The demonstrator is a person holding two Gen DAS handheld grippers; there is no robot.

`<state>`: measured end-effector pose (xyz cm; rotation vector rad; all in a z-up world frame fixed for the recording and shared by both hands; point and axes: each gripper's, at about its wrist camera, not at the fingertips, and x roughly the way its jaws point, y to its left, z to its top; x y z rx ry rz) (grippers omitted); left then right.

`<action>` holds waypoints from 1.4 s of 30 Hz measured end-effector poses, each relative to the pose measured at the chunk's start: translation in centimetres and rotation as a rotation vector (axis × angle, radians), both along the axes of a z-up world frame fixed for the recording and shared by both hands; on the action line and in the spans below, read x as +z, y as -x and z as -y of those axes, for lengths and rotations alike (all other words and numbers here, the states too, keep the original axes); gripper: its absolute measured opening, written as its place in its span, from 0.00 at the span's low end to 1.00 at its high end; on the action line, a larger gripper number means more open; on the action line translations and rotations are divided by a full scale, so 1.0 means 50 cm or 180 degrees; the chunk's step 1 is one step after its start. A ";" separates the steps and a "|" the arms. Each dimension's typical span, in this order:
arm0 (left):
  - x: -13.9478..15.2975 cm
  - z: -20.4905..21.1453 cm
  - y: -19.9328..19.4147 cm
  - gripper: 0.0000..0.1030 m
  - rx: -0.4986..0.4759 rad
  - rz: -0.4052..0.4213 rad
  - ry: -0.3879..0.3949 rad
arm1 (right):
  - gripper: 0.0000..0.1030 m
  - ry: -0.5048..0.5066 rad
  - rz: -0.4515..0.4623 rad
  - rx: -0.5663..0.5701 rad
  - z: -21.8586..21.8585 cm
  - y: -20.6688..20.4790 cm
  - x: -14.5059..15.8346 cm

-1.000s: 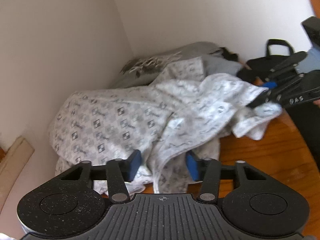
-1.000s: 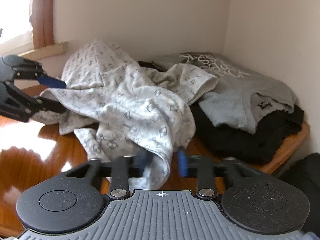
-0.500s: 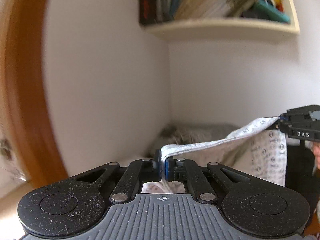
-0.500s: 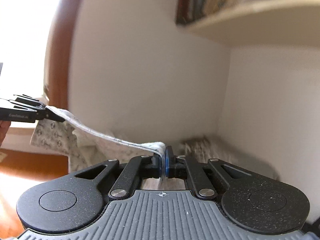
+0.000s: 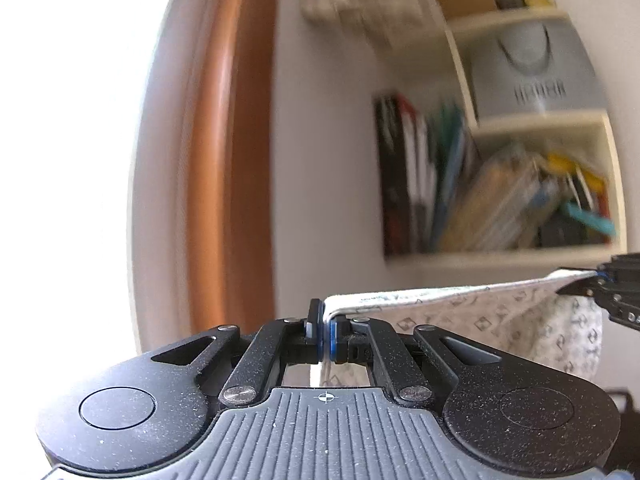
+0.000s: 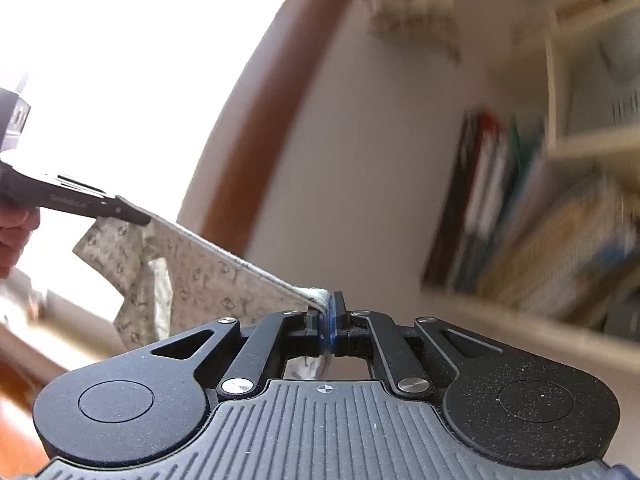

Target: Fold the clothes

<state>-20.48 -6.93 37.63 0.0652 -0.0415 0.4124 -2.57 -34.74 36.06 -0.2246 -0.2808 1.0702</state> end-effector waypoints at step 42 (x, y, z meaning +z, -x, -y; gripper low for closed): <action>-0.666 -0.099 -0.619 0.65 -0.0415 -0.2359 0.0916 | 0.47 0.1856 -0.1554 -0.0866 -0.323 -0.503 -0.676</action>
